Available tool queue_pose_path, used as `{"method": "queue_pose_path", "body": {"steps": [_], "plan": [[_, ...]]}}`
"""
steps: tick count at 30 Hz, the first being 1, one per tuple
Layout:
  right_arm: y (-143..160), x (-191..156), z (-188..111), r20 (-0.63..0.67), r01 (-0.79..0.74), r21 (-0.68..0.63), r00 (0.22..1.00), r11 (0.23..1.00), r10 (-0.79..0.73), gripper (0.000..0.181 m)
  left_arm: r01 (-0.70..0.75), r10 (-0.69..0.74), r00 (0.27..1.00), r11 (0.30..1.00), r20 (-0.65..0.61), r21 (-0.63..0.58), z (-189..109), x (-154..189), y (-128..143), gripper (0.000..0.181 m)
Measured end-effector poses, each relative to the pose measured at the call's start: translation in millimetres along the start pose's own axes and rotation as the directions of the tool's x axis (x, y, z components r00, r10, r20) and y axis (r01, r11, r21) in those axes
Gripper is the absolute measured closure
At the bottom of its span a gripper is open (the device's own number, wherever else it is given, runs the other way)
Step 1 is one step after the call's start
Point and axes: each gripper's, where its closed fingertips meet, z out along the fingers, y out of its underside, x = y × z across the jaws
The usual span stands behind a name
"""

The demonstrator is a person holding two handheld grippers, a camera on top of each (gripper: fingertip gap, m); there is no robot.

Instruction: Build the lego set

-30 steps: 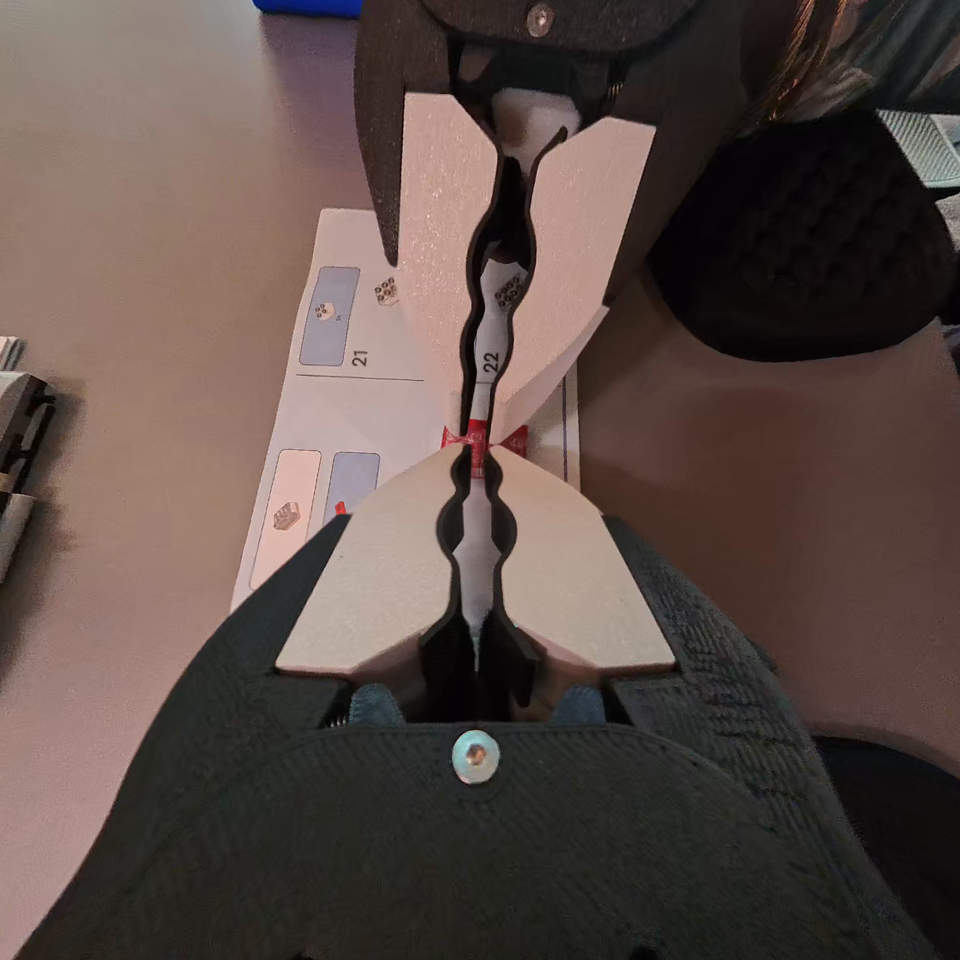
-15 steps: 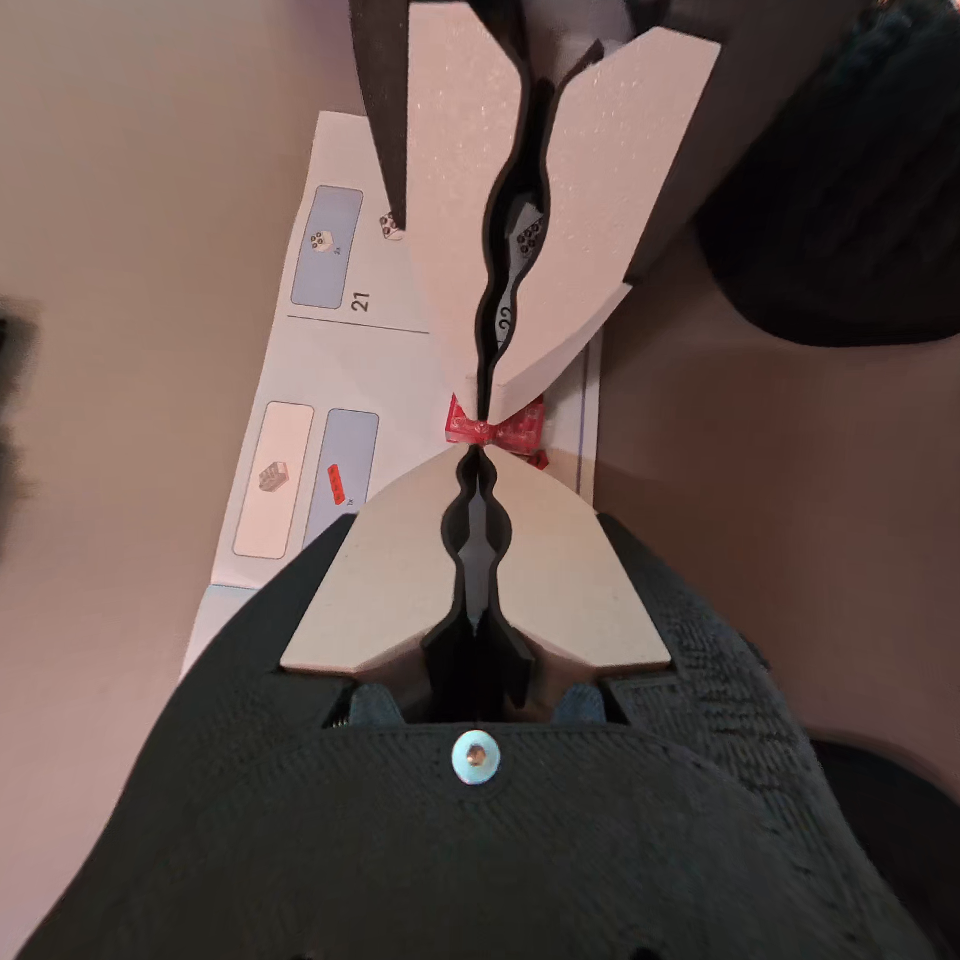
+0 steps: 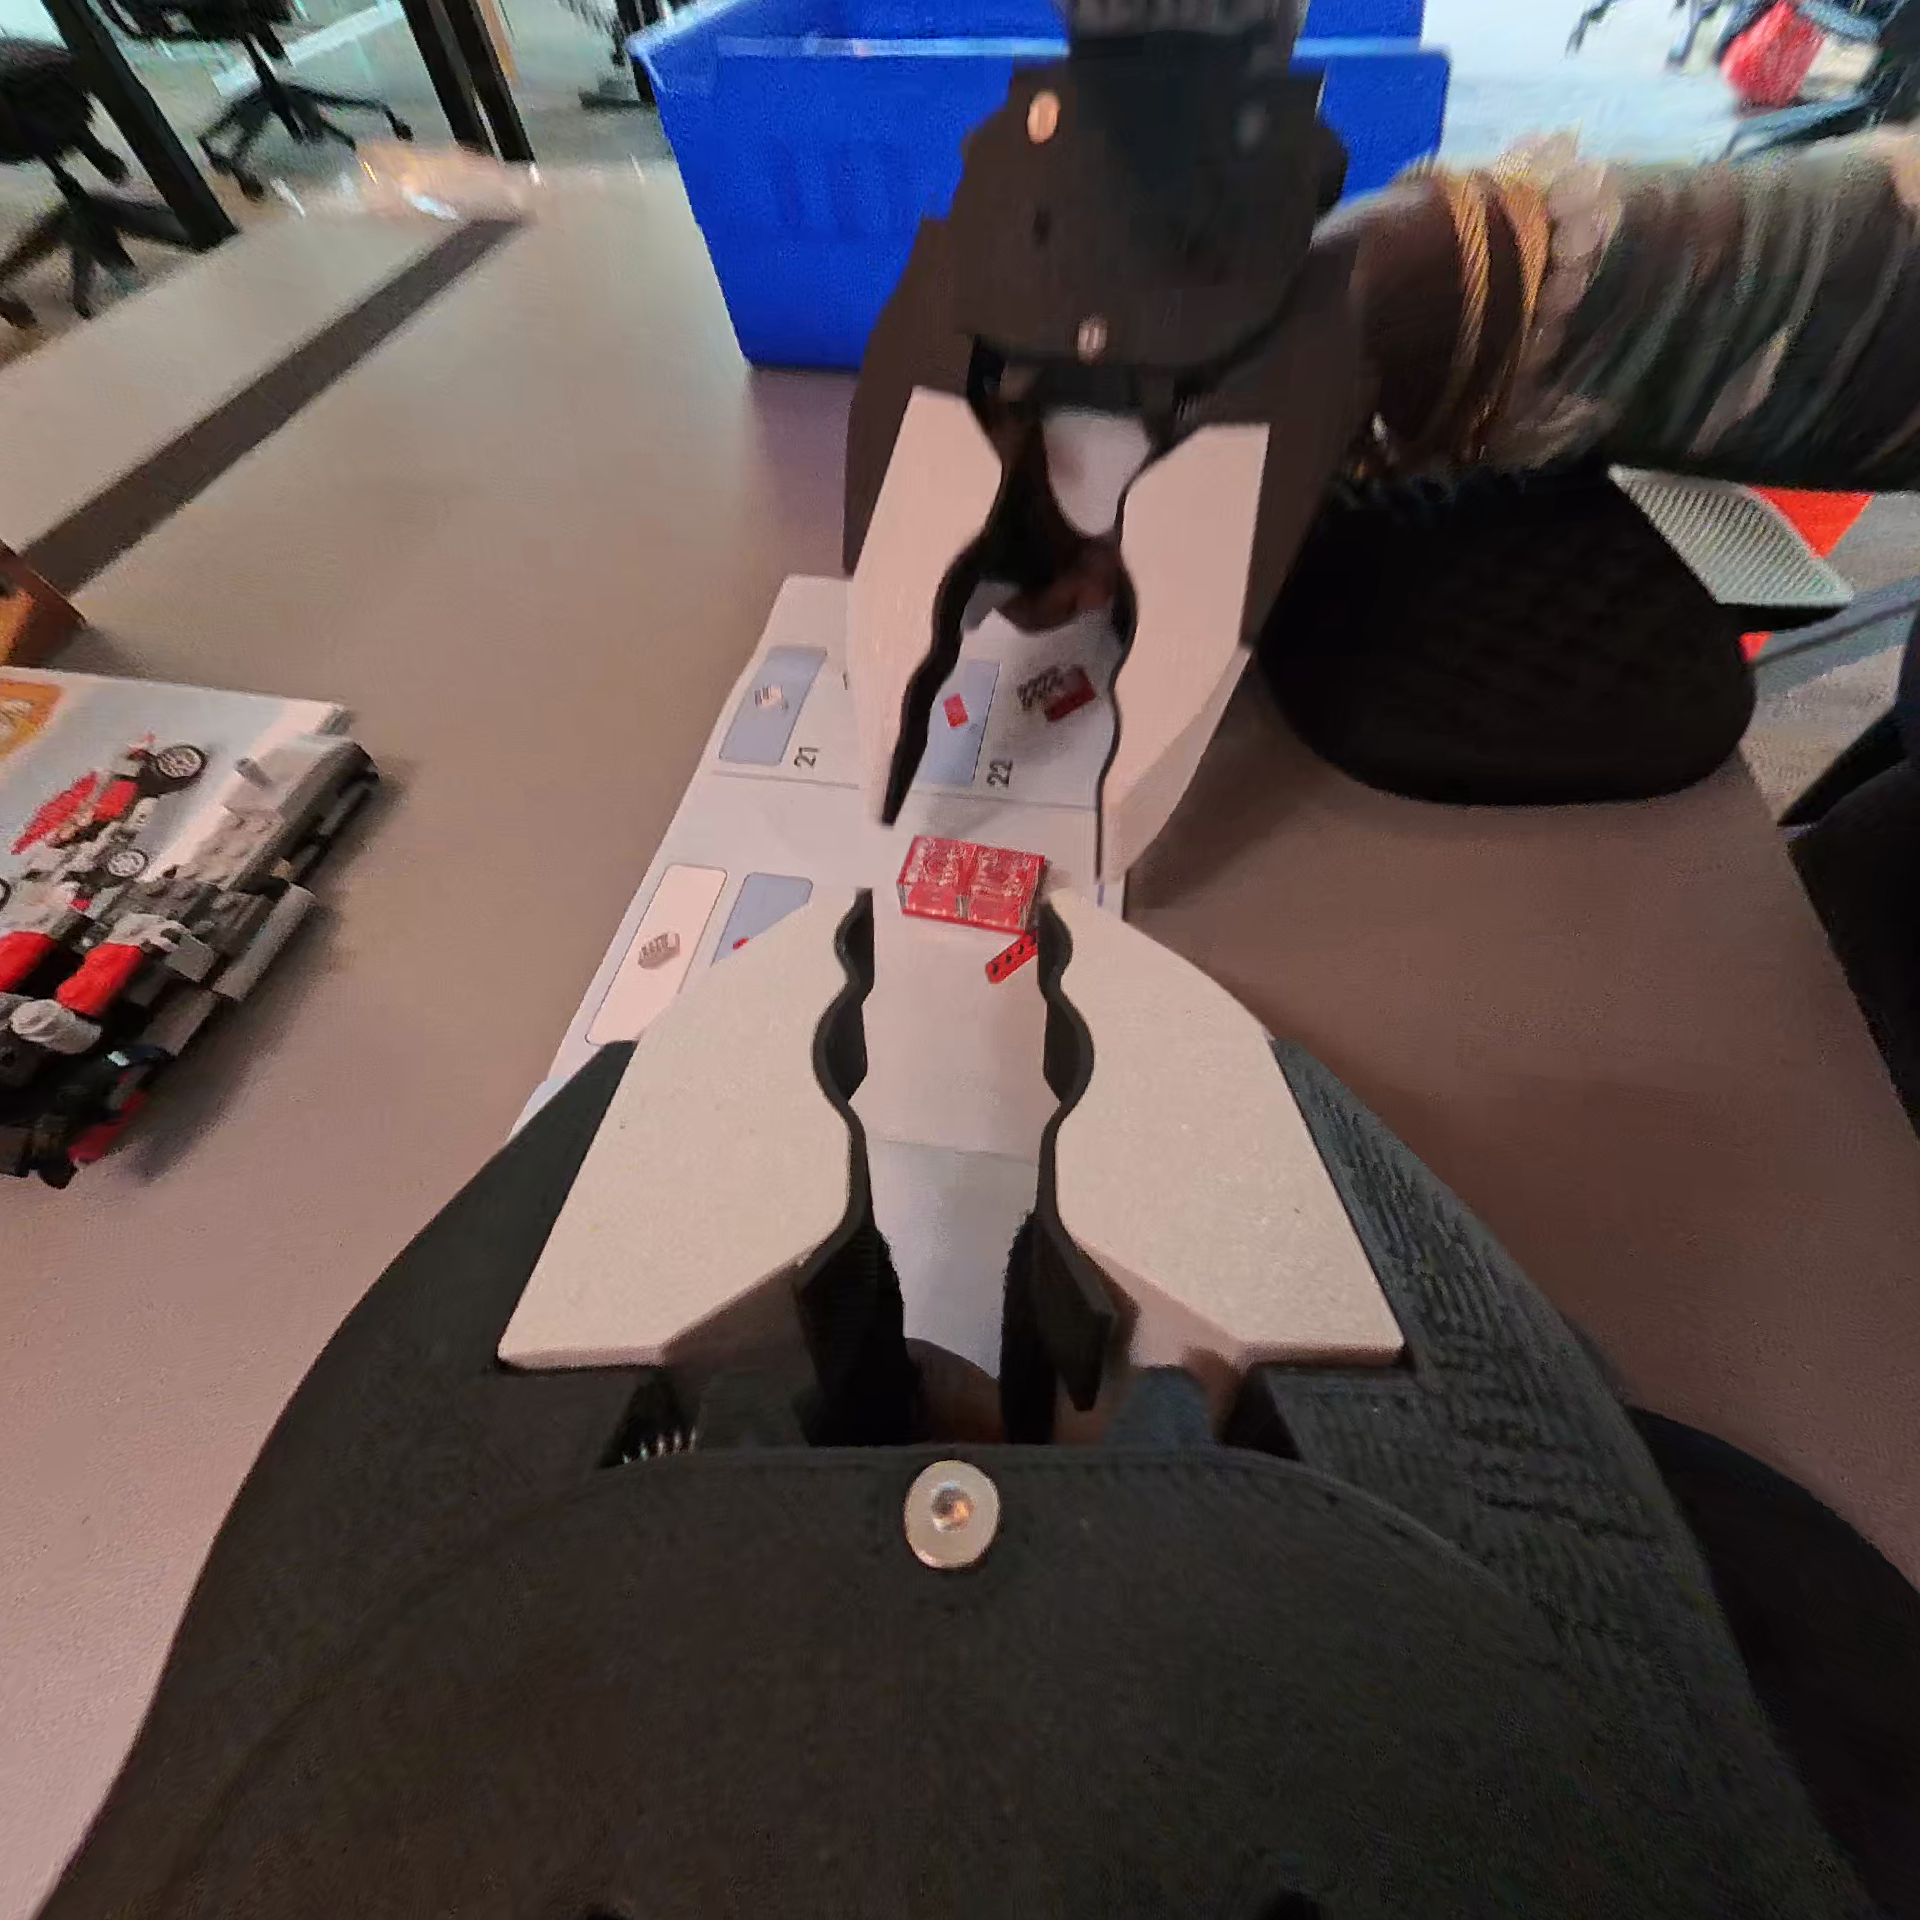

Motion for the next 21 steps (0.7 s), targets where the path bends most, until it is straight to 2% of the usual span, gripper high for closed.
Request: {"method": "queue_pose_path", "body": {"steps": [5, 9, 12, 15, 19, 21], "plan": [[5, 4, 10, -0.039, 0.077, -0.039, 0.996, 0.996, -0.079, 0.147, 0.023, -0.022, 1.000, 0.997, -0.007, 0.080, -8, 4, -5, 0.141], [-4, 4, -14, -0.062, 0.145, 0.030, 0.988, 0.989, -0.143, 0.147, 0.013, -0.012, 1.000, 0.998, -0.015, 0.067, -7, 5, -2, 0.136], [4, 11, -41, -0.119, 0.107, 0.053, 0.988, 0.993, -0.100, 0.147, 0.001, -0.001, 1.000, 1.000, -0.021, 0.019, -3, 7, 4, 0.134], [24, 12, -67, -0.195, -0.012, 0.057, 0.980, 0.998, 0.023, 0.147, -0.017, 0.017, 1.000, 0.999, -0.022, -0.039, 3, 8, 11, 0.134], [60, -5, -82, -0.217, -0.142, -0.023, 0.967, 0.990, 0.134, 0.147, -0.033, 0.028, 0.999, 0.992, -0.037, -0.123, 10, 11, 21, 0.134], [66, -6, -86, -0.233, -0.163, -0.036, 0.961, 0.986, 0.150, 0.147, -0.041, 0.034, 0.998, 0.986, -0.044, -0.162, 13, 12, 26, 0.134]]}}
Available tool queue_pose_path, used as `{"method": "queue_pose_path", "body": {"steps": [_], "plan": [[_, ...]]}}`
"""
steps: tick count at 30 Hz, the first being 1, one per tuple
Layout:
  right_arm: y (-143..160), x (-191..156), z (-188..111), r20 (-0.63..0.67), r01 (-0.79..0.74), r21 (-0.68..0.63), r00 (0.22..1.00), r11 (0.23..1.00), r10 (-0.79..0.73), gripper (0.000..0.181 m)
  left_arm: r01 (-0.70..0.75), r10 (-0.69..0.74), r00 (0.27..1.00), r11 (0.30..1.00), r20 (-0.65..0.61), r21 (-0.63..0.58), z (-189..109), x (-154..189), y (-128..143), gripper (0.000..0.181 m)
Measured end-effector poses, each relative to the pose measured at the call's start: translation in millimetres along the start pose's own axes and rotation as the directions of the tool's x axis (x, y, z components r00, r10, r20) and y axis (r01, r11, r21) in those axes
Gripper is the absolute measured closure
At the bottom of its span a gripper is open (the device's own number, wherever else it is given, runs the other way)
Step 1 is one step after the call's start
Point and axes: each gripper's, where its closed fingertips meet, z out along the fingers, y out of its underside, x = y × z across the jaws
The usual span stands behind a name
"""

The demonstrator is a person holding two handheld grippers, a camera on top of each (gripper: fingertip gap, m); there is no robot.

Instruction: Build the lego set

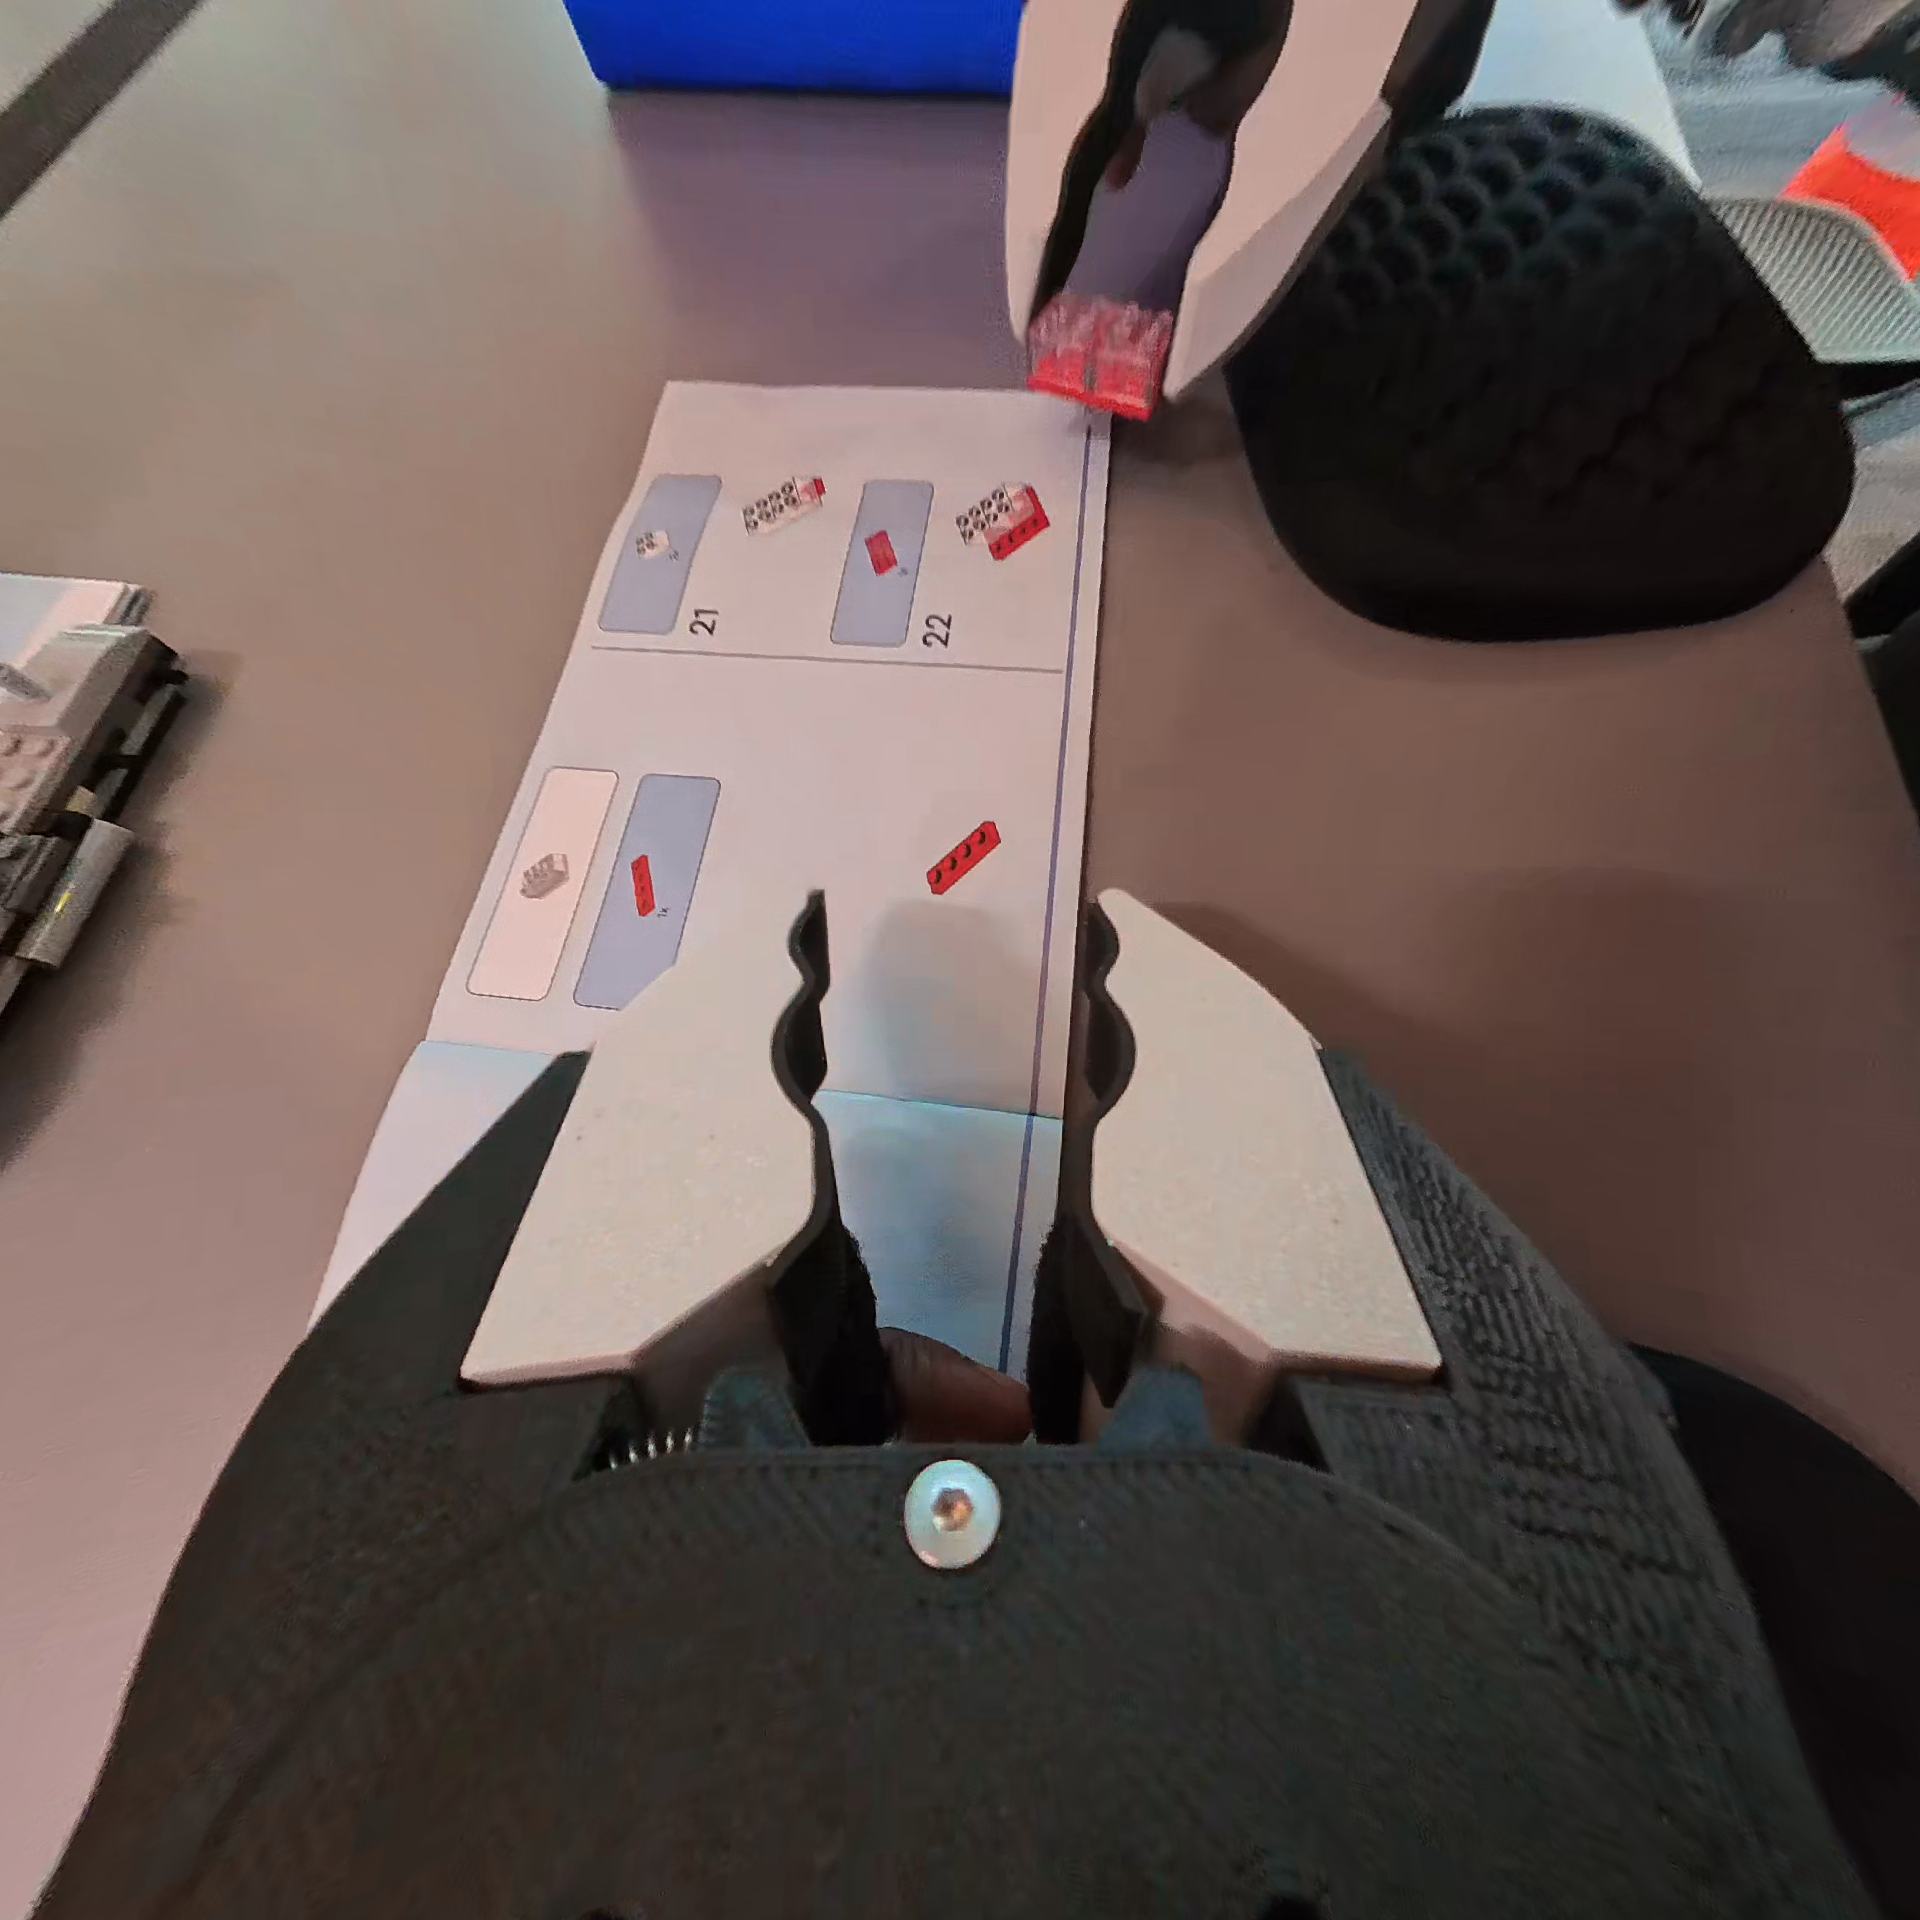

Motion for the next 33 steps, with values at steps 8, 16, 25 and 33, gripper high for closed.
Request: {"method": "queue_pose_path", "body": {"steps": [8, 16, 25, 33], "plan": [[-12, 22, 3, -0.042, -0.038, 0.031, 0.998, 0.999, 0.039, 0.147, -0.015, 0.017, 0.999, 0.997, 0.027, -0.076, 6, -2, 9, 0.136], [6, 40, -4, -0.162, -0.139, -0.003, 0.977, 0.990, 0.137, 0.147, 0.002, -0.001, 1.000, 0.994, 0.009, -0.111, 7, -2, 15, 0.140], [19, 59, 3, -0.247, -0.203, -0.041, 0.951, 0.978, 0.187, 0.147, 0.023, -0.024, 1.000, 0.993, -0.006, -0.117, 5, -1, 17, 0.143], [6, 87, -2, -0.390, -0.302, 0.055, 0.871, 0.952, 0.299, 0.127, 0.015, -0.015, 1.000, 0.993, -0.002, -0.115, 4, -1, 17, 0.143]]}}
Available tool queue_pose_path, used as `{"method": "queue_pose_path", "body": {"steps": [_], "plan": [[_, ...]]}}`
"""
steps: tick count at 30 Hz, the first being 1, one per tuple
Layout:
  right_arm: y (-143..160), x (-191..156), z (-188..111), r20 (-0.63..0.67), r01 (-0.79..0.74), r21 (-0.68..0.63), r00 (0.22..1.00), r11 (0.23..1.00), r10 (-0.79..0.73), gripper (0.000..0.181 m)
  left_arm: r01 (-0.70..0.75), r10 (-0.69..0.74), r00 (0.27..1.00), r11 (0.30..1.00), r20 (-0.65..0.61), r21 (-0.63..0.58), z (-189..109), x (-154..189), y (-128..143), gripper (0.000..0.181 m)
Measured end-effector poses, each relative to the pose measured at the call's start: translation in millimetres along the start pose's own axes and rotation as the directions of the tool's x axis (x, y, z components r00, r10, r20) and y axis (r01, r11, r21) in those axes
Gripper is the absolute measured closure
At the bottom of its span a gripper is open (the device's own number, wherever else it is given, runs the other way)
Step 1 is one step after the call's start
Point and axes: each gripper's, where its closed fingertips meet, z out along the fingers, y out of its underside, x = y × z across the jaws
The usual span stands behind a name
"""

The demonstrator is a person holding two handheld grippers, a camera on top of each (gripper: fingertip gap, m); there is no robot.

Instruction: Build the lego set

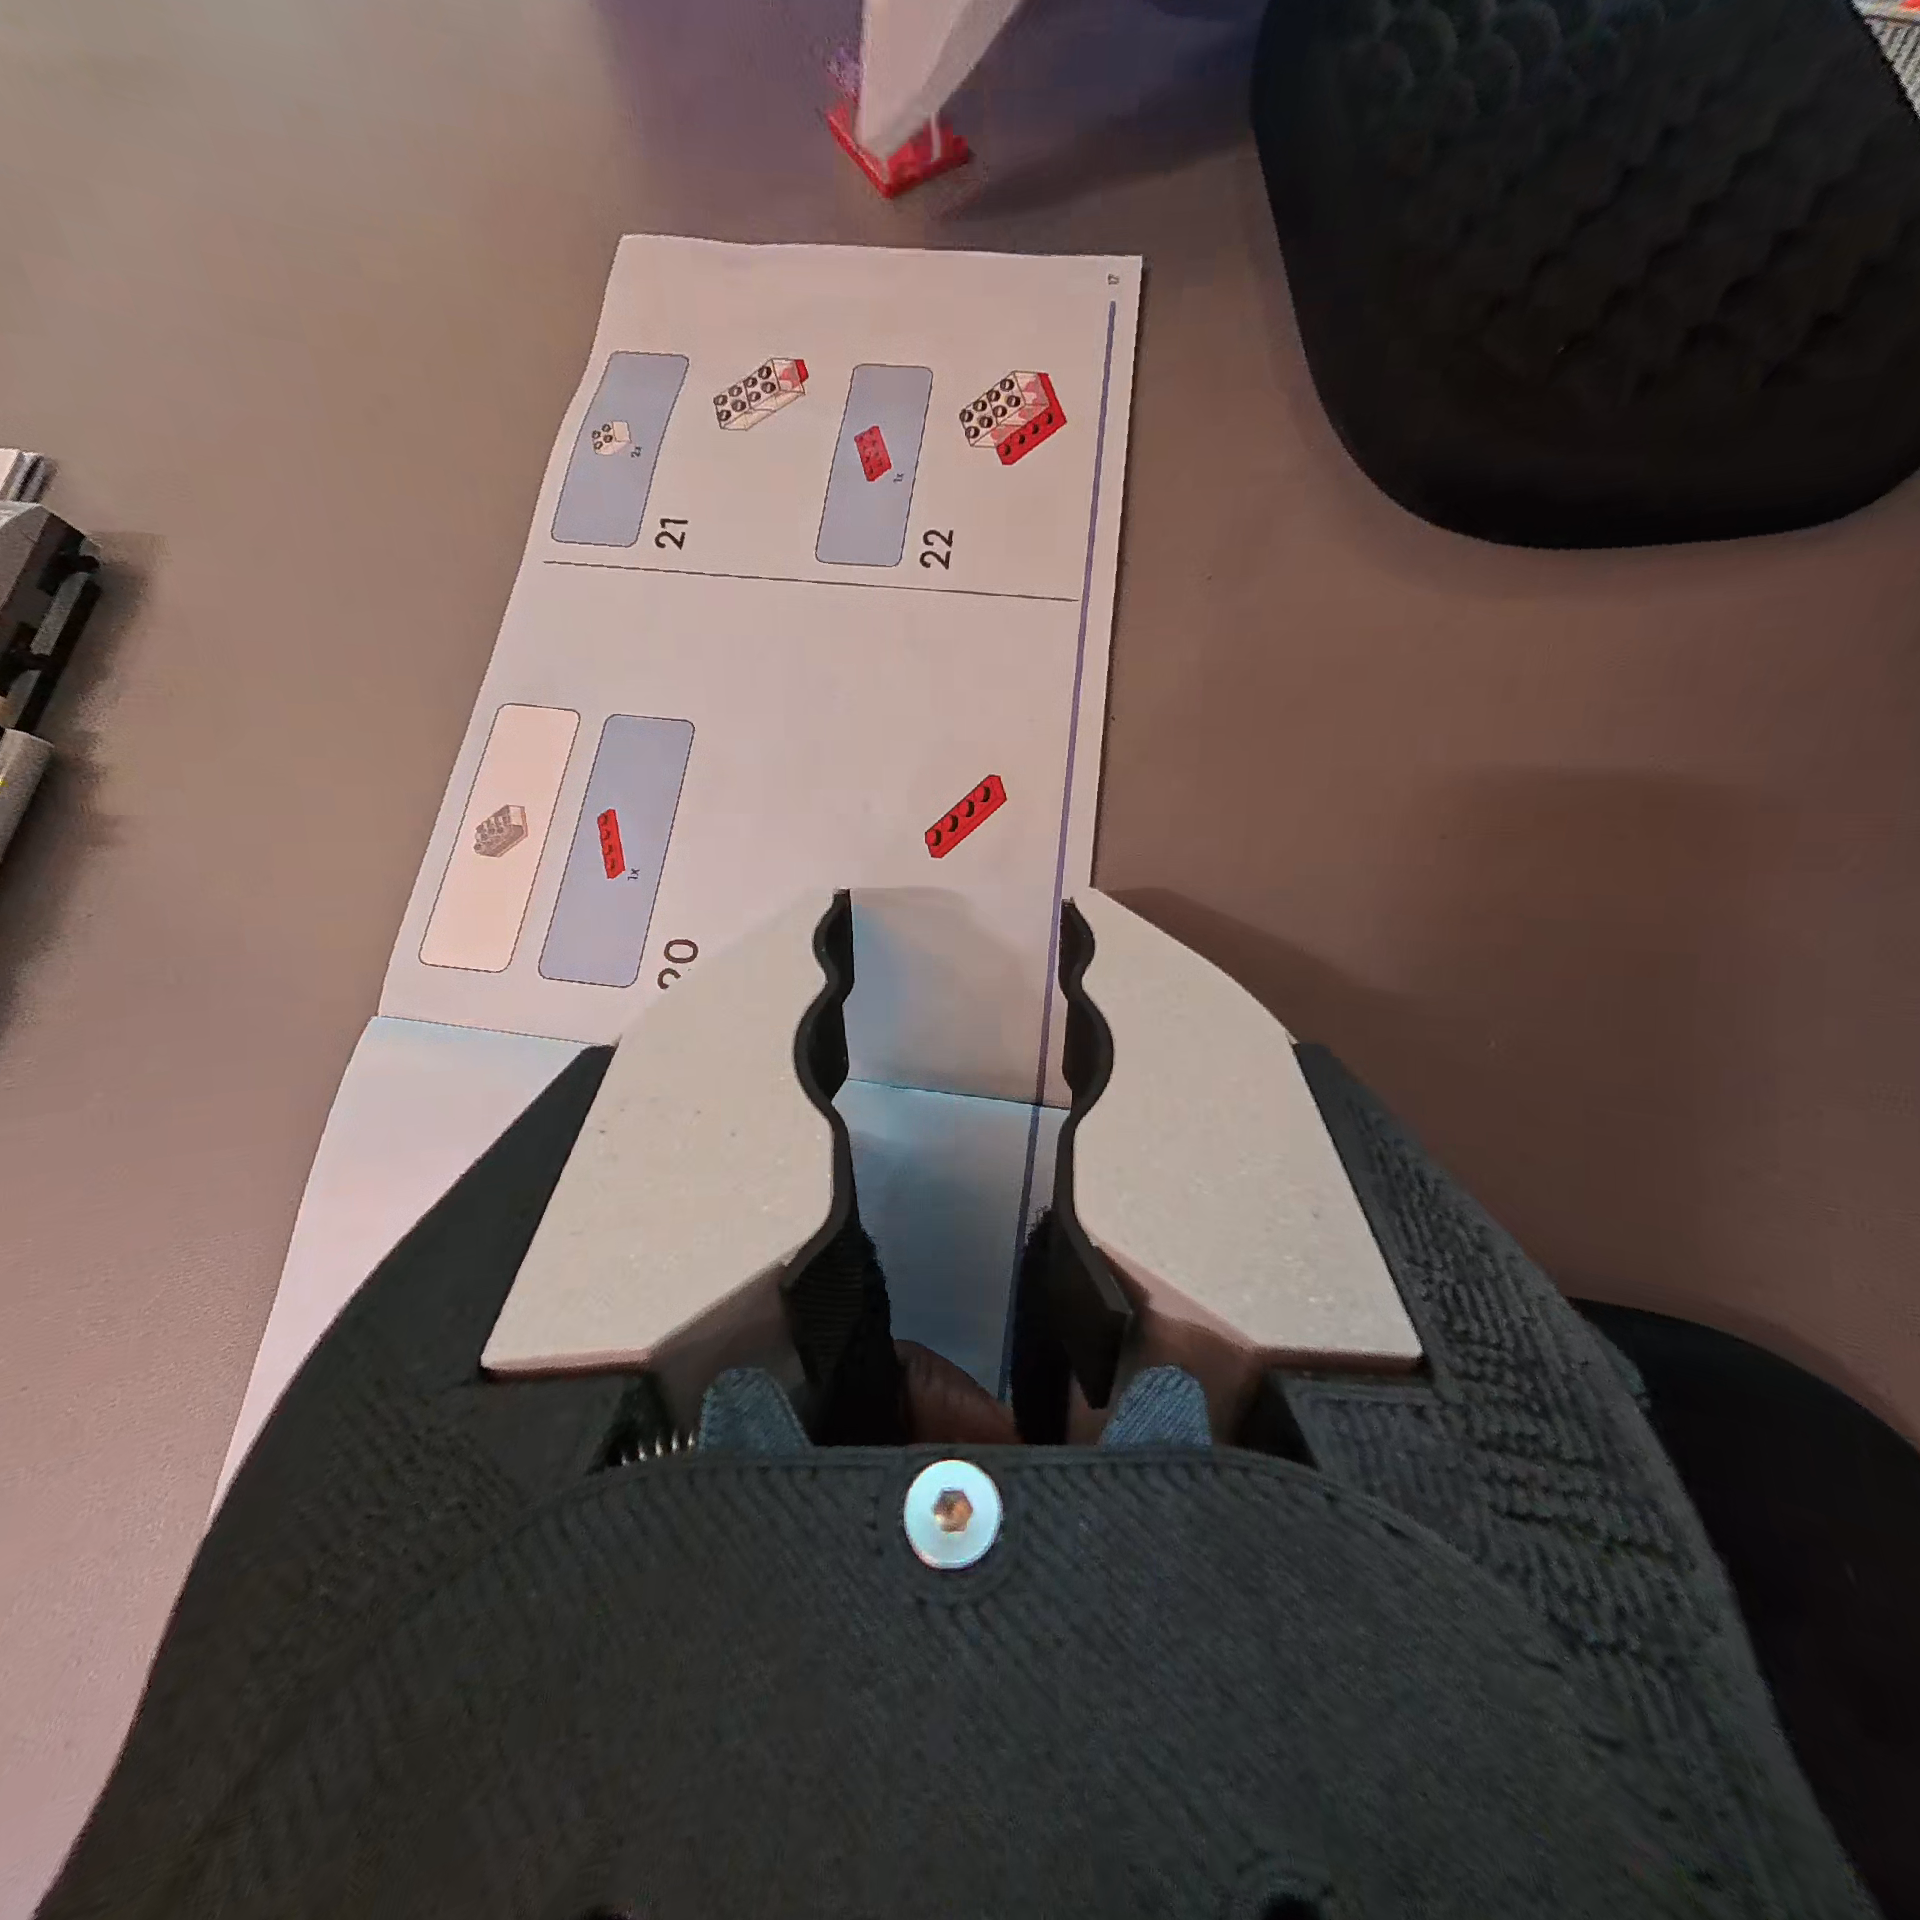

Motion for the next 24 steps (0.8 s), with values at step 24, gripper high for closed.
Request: {"method": "queue_pose_path", "body": {"steps": [24], "plan": [[-54, -69, 19, 0.324, 0.135, 0.159, 0.929, 0.978, -0.181, 0.178, 0.009, -0.048, 0.982, 0.977, 0.182, 0.211, -17, -28, -31, 0.144]]}}
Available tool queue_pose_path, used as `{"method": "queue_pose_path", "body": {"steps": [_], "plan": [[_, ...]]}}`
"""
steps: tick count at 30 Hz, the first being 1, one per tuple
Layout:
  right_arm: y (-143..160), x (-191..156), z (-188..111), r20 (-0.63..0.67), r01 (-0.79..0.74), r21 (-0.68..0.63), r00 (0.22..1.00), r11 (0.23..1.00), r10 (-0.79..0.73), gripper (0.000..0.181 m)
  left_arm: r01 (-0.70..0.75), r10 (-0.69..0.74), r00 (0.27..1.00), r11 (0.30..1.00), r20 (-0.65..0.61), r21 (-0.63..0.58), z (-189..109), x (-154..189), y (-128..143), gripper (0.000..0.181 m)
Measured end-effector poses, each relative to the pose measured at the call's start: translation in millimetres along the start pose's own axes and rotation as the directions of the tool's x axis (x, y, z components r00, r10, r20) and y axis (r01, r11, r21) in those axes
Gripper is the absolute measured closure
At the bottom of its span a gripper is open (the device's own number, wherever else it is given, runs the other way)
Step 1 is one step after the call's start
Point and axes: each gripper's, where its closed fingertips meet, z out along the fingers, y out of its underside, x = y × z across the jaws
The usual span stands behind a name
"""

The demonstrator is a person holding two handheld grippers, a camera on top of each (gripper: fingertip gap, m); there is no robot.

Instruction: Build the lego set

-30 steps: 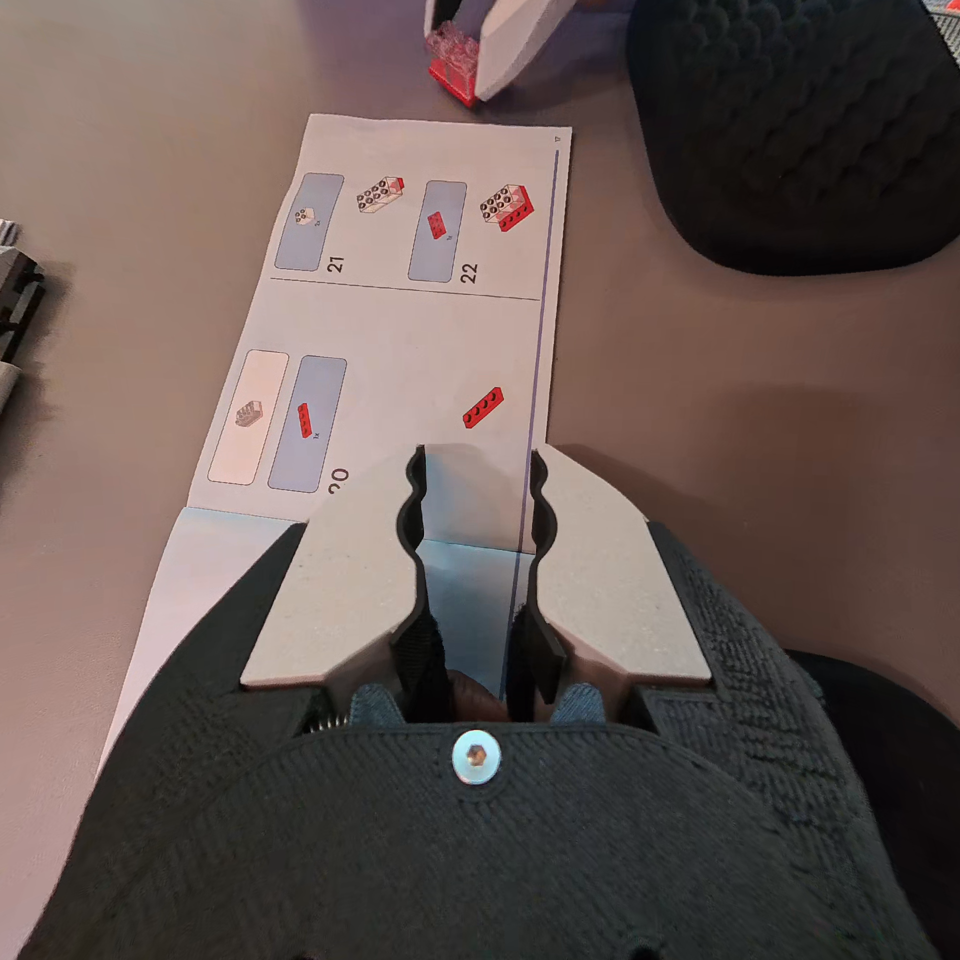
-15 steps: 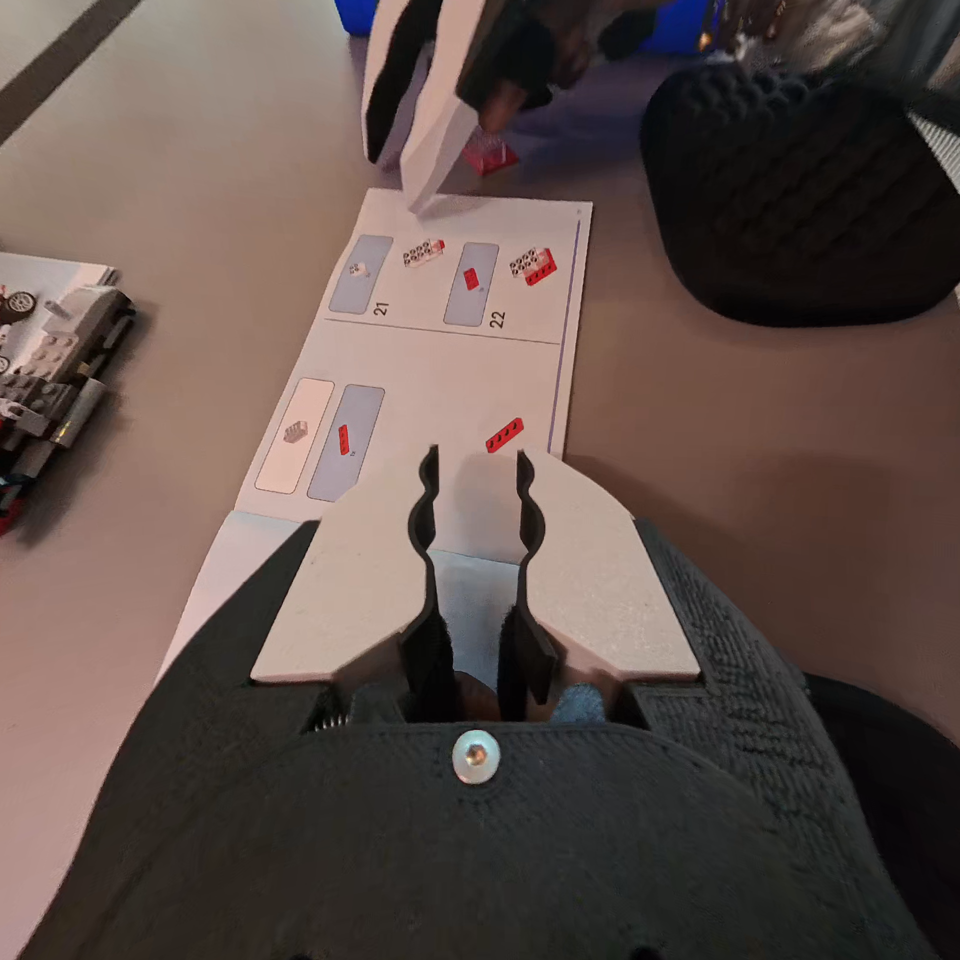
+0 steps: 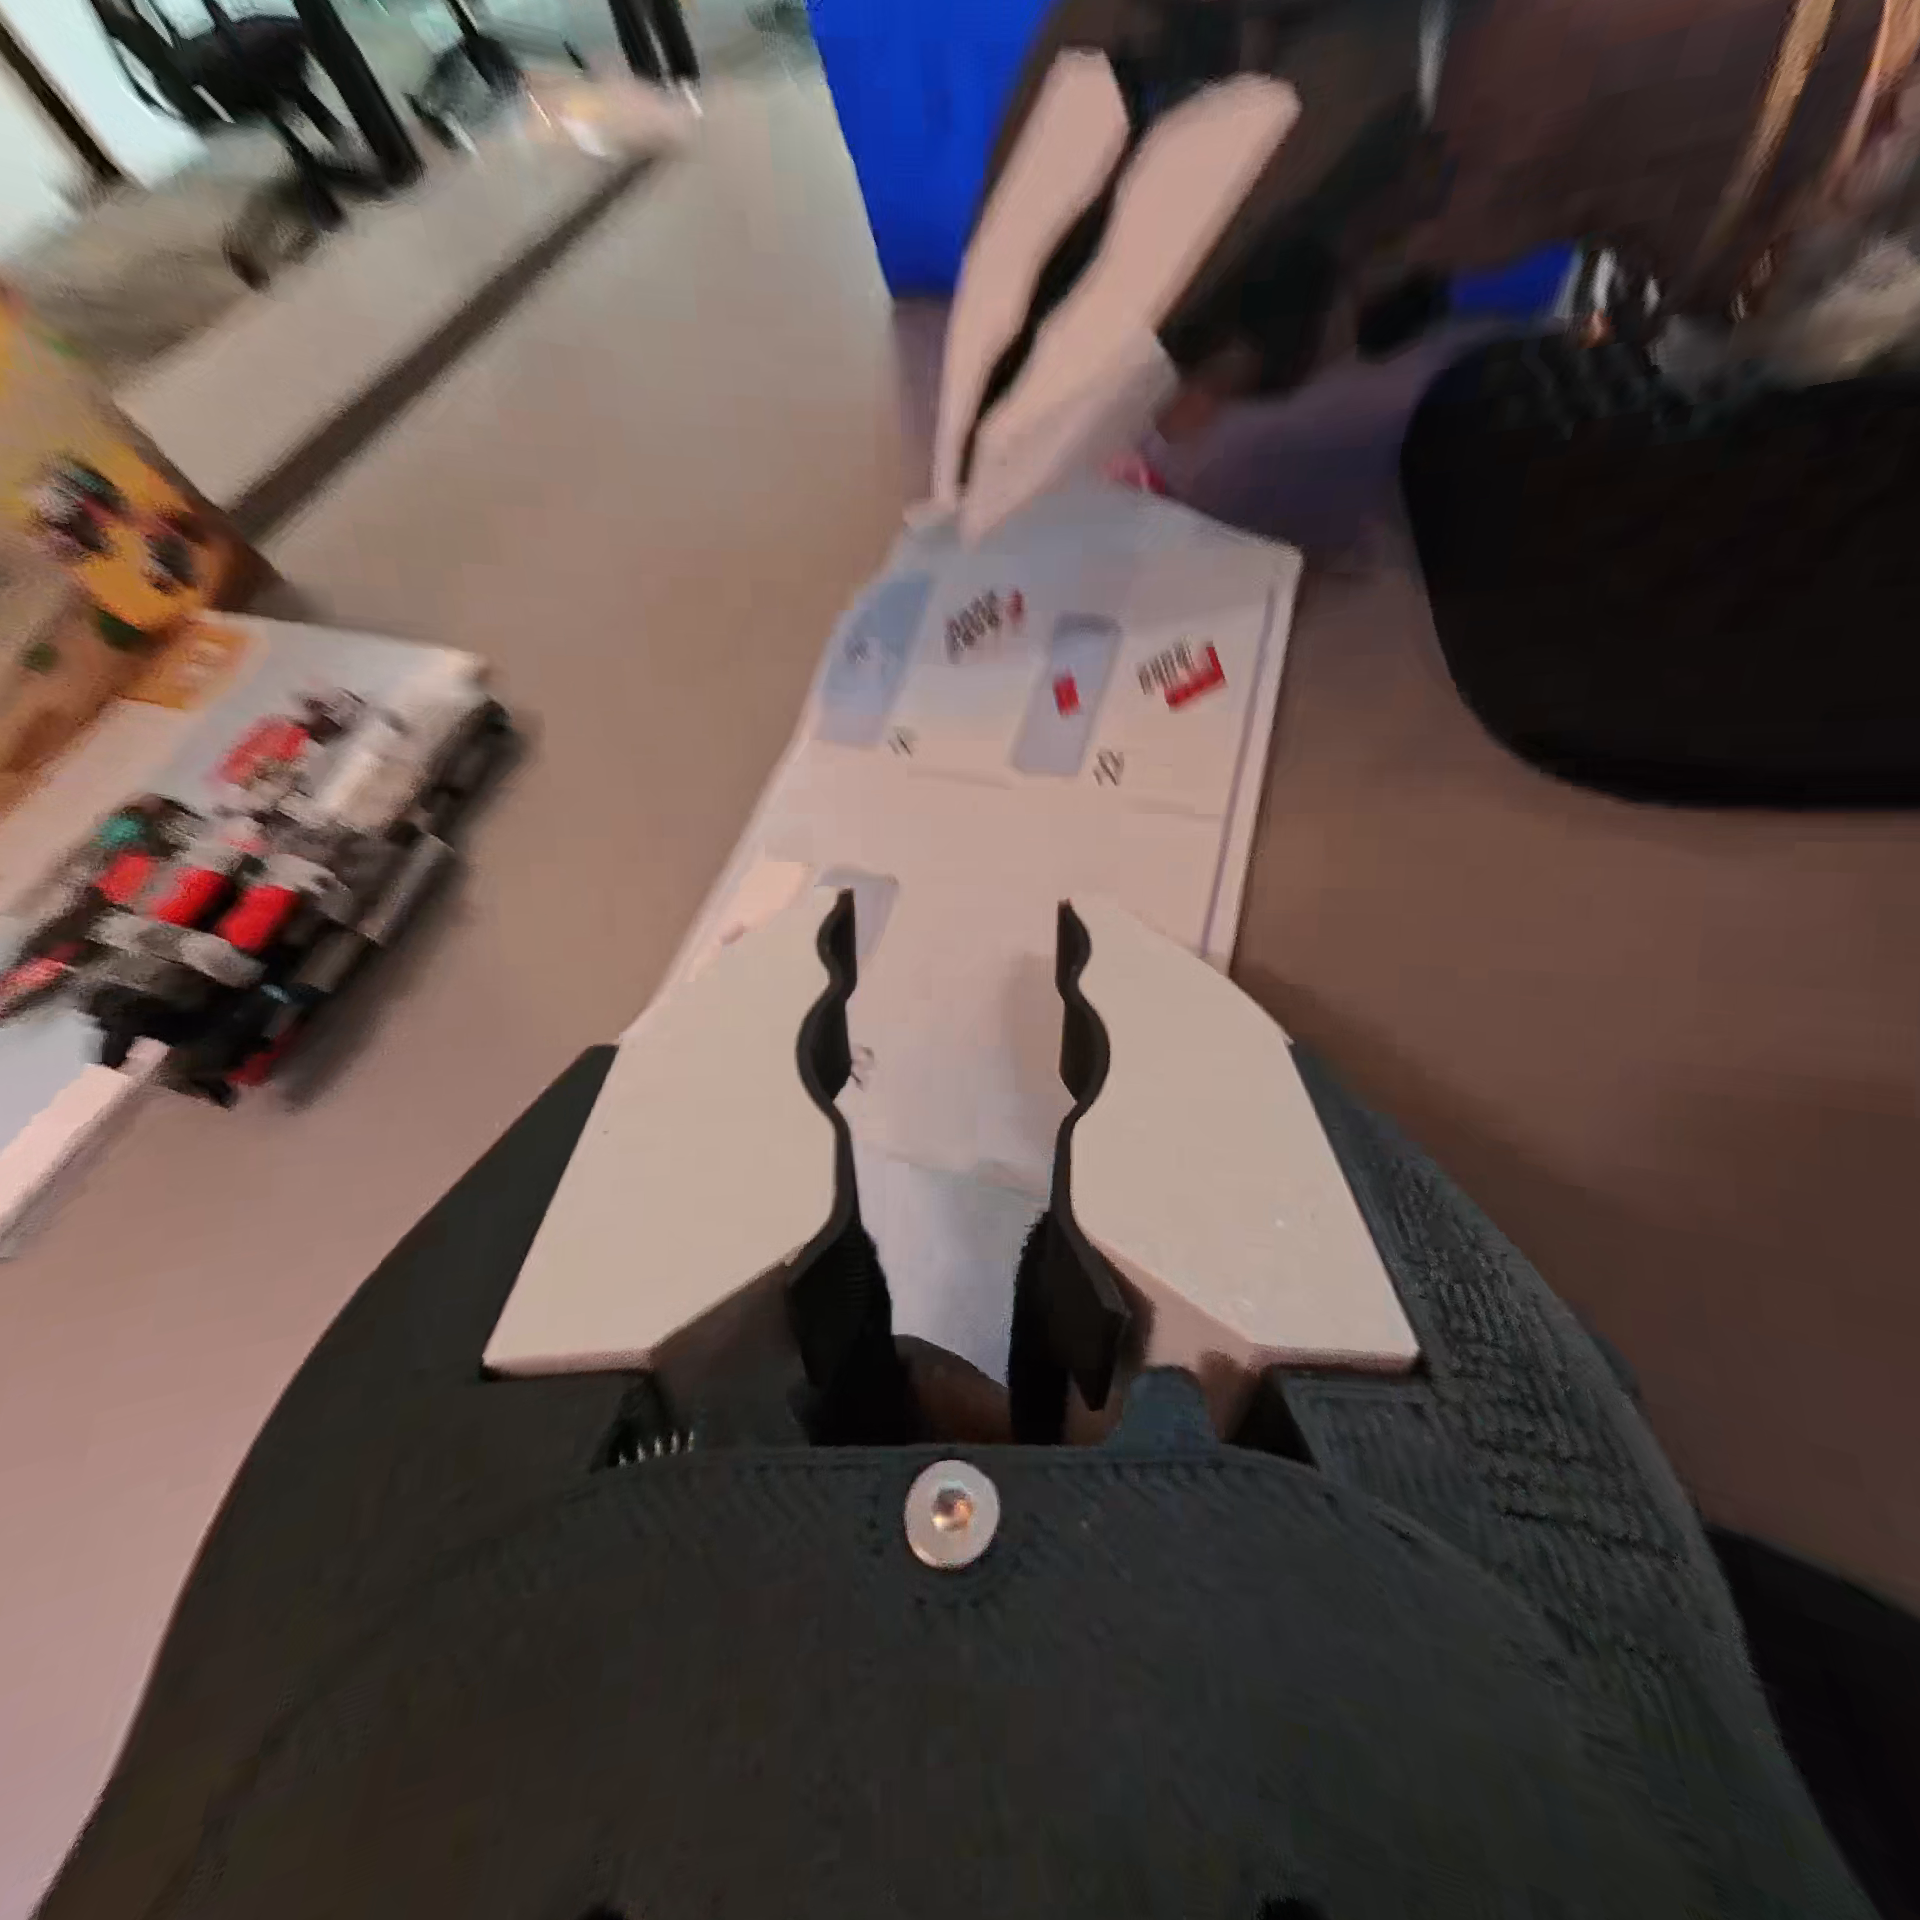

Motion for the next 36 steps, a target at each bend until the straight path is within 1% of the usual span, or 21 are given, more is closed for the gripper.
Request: {"method": "queue_pose_path", "body": {"steps": [2, 4, 6, 9, 10, 12, 13, 15, 17, 18, 19, 20, 22, 23, 24, 27, 30, 31, 33, 35, 36], "plan": [[-11, -17, -3, 0.021, 0.101, 0.049, 0.995, 0.994, -0.102, 0.179, -0.052, 0.047, 0.997, 0.995, 0.063, 0.087, -3, -9, -19, 0.141], [-18, -30, -5, 0.004, 0.210, 0.067, 0.978, 0.975, -0.211, 0.178, -0.174, 0.164, 0.982, 0.978, 0.096, 0.117, -1, -10, -34, 0.140], [-24, -44, -6, 0.004, 0.282, 0.078, 0.959, 0.956, -0.283, 0.178, -0.305, 0.299, 0.951, 0.948, 0.082, 0.092, 10, -5, -43, 0.138], [-27, -58, -5, 0.019, 0.314, 0.083, 0.948, 0.946, -0.317, 0.178, -0.474, 0.474, 0.881, 0.879, 0.011, 0.054, 29, 3, -46, 0.140], [-28, -62, -4, 0.027, 0.315, 0.087, 0.948, 0.945, -0.318, 0.178, -0.532, 0.533, 0.846, 0.846, -0.022, 0.046, 34, 6, -45, 0.144], [-32, -70, -5, 0.060, 0.313, 0.110, 0.945, 0.943, -0.320, 0.177, -0.619, 0.619, 0.783, 0.785, -0.062, 0.021, 41, 8, -40, 0.169], [-36, -75, -8, 0.087, 0.312, 0.141, 0.941, 0.939, -0.326, 0.176, -0.630, 0.628, 0.775, 0.777, -0.075, -0.005, 41, 6, -36, 0.176], [-49, -78, -25, 0.113, 0.275, 0.247, 0.944, 0.929, -0.310, 0.165, -0.598, 0.596, 0.799, 0.801, -0.078, -0.008, 33, 1, -35, 0.180], [-60, -63, -46, 0.120, 0.173, 0.339, 0.967, 0.925, -0.225, 0.165, -0.543, 0.546, 0.836, 0.837, -0.045, 0.068, 14, -6, -42, 0.180], [-60, -51, -52, 0.119, 0.111, 0.346, 0.980, 0.932, -0.162, 0.167, -0.504, 0.510, 0.859, 0.856, -0.030, 0.113, 2, -10, -47, 0.180], [-53, -37, -51, 0.109, 0.067, 0.308, 0.988, 0.949, -0.105, 0.172, -0.460, 0.469, 0.883, 0.874, -0.022, 0.158, -10, -15, -50, 0.180], [-41, -27, -45, 0.099, 0.055, 0.226, 0.992, 0.973, -0.079, 0.173, -0.416, 0.427, 0.904, 0.887, -0.016, 0.201, -22, -20, -52, 0.180], [-16, -26, -22, 0.134, 0.121, 0.027, 0.983, 0.992, -0.124, 0.174, -0.345, 0.350, 0.936, 0.901, 0.027, 0.262, -44, -35, -53, 0.180], [-9, -33, -9, 0.178, 0.174, -0.037, 0.970, 0.984, -0.165, 0.174, -0.320, 0.317, 0.947, 0.905, 0.060, 0.279, -54, -43, -53, 0.180], [-7, -42, 5, 0.224, 0.223, -0.062, 0.953, 0.973, -0.204, 0.174, -0.300, 0.284, 0.954, 0.911, 0.095, 0.285, -64, -51, -51, 0.180], [-19, -72, 47, 0.343, 0.298, -0.036, 0.900, 0.954, -0.268, 0.174, -0.235, 0.172, 0.954, 0.937, 0.246, 0.258, -87, -80, -40, 0.179], [-34, -98, 80, 0.415, 0.334, 0.001, 0.858, 0.942, -0.304, 0.174, -0.149, 0.060, 0.918, 0.968, 0.391, 0.200, -104, -101, -19, 0.177], [-36, -104, 88, 0.434, 0.345, 0.000, 0.846, 0.939, -0.310, 0.174, -0.123, 0.040, 0.903, 0.978, 0.428, 0.169, -107, -103, -11, 0.175], [-35, -110, 101, 0.447, 0.360, -0.009, 0.836, 0.933, -0.319, 0.174, -0.091, 0.021, 0.871, 0.989, 0.490, 0.119, -116, -105, 0, 0.164], [-32, -113, 110, 0.459, 0.351, -0.017, 0.835, 0.936, -0.305, 0.174, -0.043, -0.022, 0.827, 0.994, 0.562, 0.103, -131, -108, 2, 0.161], [-28, -113, 113, 0.465, 0.336, -0.033, 0.839, 0.941, -0.283, 0.174, -0.015, -0.061, 0.797, 0.992, 0.601, 0.122, -141, -110, -3, 0.159]]}}
